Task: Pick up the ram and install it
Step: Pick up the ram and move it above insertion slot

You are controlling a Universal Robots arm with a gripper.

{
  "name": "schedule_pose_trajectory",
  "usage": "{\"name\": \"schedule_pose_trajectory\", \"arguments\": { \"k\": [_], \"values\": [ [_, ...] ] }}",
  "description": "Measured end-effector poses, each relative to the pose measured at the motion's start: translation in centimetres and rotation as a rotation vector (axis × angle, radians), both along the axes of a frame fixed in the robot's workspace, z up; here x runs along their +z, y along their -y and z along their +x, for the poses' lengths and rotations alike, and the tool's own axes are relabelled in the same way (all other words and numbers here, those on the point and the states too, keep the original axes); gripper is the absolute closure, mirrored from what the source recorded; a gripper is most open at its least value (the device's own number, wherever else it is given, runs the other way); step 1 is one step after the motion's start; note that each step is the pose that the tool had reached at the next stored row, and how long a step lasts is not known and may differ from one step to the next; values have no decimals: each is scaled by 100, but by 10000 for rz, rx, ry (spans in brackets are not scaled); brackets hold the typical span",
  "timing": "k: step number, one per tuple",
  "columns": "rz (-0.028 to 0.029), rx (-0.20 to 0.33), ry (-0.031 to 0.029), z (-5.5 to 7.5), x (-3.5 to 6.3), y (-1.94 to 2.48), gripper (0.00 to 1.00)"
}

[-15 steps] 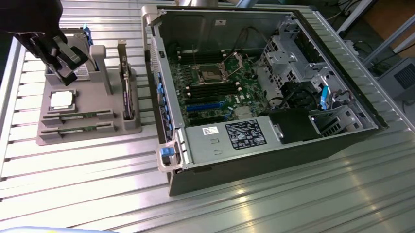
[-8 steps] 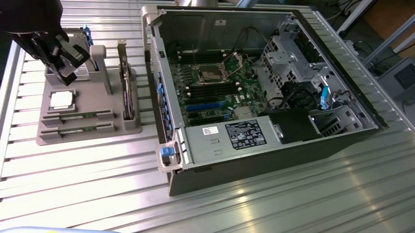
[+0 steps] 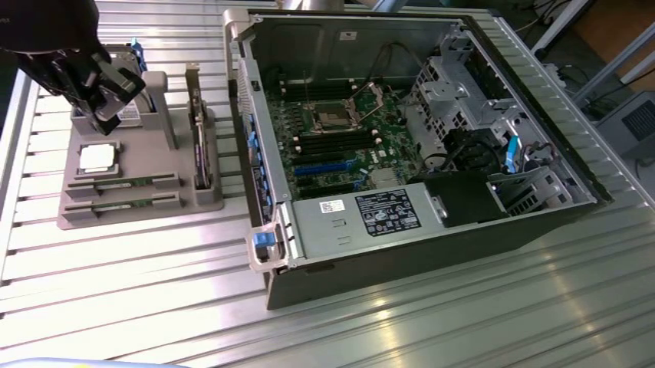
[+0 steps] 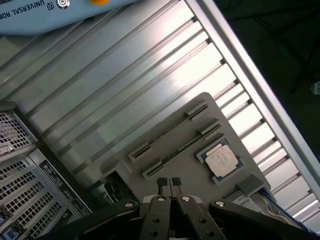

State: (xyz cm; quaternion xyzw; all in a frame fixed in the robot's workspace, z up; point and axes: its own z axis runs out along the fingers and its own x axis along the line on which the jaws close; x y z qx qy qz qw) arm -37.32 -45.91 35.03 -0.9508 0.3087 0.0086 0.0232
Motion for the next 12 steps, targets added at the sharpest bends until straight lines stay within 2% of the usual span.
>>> {"name": "schedule_pose_trajectory", "arguments": {
  "k": [5,12],
  "values": [
    [0,543,0,0,-2,0,90],
    [0,1604,0,0,-5,0,90]
  ]
}}
